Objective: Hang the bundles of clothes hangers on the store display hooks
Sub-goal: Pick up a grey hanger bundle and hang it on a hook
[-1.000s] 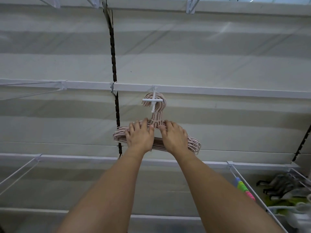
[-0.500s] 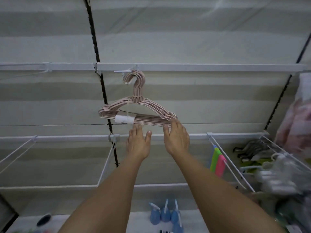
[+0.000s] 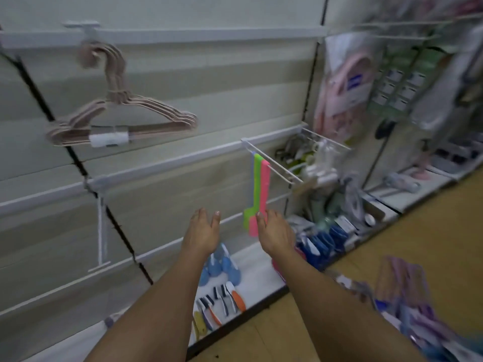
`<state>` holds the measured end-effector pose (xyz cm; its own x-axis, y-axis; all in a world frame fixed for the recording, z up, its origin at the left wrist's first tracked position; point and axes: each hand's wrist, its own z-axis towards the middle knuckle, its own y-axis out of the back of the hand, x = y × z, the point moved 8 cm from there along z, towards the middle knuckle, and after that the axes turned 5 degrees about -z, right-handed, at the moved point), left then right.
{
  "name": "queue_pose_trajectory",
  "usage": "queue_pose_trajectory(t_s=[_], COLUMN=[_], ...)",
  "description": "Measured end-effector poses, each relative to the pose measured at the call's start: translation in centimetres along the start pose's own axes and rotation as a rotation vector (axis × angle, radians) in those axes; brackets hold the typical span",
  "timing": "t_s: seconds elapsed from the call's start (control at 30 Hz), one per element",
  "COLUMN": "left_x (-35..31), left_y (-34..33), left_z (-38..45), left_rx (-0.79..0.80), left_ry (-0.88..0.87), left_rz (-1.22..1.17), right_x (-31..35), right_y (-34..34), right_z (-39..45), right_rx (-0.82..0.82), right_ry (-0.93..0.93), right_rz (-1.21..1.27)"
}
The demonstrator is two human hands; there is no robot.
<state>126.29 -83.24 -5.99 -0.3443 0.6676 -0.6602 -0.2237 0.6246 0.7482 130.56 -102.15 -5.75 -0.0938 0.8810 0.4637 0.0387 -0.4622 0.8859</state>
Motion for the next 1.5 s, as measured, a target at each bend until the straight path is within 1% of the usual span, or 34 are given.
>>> queue_pose_trajectory(t_s=[0.17, 0.33, 0.57, 0.77, 0.9, 1.07, 1.23, 1.37, 1.5], left_x=[-3.2, -8.7, -17.9, -24.8, -29.1, -31.5, -31.5, -31.0, -30.0], left_y=[-8.9, -17.1, -28.2, -36.8, -42.2, -47.9, -53.1, -56.5, -59.6], left_z=[-3.1, -6.8, -12.5, -17.2, -19.0, -18.9, -17.1, -14.6, -11.8], left_rx=[0.206, 0.353, 0.535, 0.630, 0.645, 0.656, 0.690, 0.694, 0.725], left_ry=[-0.116, -0.250, -0.403, -0.484, -0.511, -0.474, -0.436, -0.456, -0.444], left_rz=[0.012, 0.025, 0.067, 0.092, 0.147, 0.165, 0.170, 0.156, 0.211], right_x=[-10.3, -19.7, -32.7, -44.0, -51.0, -57.2, -61.2, -63.3, -65.2], right_y=[0.8, 3.8, 10.2, 13.9, 15.9, 17.0, 16.0, 13.9, 11.3], right_z=[-4.5, -8.7, -14.8, -18.1, -18.2, -16.0, -12.5, -8.8, -5.5], right_rx=[0.021, -0.064, -0.113, -0.100, -0.107, -0.090, -0.032, 0.027, 0.070], right_ry=[-0.251, -0.461, -0.706, -0.866, -0.903, -0.902, -0.894, -0.877, -0.879], right_rz=[-0.042, -0.036, -0.069, -0.086, -0.077, -0.085, -0.092, -0.104, -0.117])
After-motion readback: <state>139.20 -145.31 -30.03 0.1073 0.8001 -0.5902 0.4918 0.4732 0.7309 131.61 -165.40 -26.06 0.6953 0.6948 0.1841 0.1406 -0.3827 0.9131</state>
